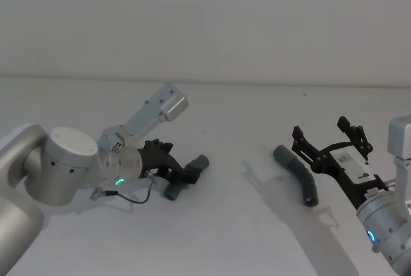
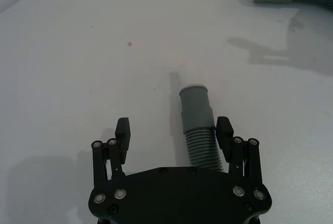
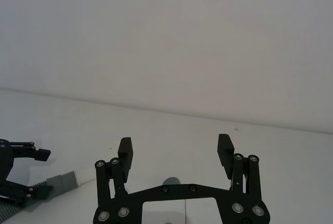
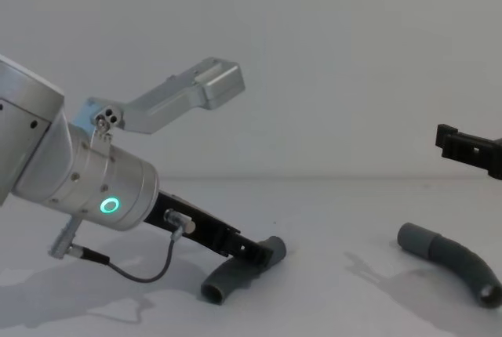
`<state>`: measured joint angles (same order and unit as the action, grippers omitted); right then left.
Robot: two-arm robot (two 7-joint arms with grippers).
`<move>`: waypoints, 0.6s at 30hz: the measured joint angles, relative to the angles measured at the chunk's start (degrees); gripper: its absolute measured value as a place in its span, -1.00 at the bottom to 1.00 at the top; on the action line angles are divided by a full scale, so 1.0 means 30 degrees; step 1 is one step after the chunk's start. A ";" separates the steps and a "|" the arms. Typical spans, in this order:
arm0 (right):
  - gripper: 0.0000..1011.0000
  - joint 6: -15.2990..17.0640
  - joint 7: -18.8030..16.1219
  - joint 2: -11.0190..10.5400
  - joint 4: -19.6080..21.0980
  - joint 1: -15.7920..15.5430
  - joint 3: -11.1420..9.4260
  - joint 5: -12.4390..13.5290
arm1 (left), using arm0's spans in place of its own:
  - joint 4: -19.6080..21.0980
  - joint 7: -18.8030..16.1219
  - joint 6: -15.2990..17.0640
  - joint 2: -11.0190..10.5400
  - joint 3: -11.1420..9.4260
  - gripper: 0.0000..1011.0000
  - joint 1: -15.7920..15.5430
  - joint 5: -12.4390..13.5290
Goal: Use both hands to pick up one end of the pipe from the table, align the ends, and insert them.
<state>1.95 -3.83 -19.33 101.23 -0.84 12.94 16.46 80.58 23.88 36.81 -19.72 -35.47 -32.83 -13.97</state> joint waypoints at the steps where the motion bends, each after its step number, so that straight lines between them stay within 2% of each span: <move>1: 0.98 -0.0001 0.0000 0.0000 0.0000 0.0001 0.0001 -0.0001 | -0.0026 0.0001 0.0035 0.0021 -0.0006 0.98 -0.0014 0.0021; 18: 0.98 -0.0001 0.0000 0.0000 0.0001 0.0001 0.0001 -0.0001 | -0.0387 0.0048 0.0447 0.0381 -0.0076 0.98 -0.0194 0.0243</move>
<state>1.95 -3.83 -19.33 101.23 -0.84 12.94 16.46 79.42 24.02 38.15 -18.58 -35.70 -33.41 -13.24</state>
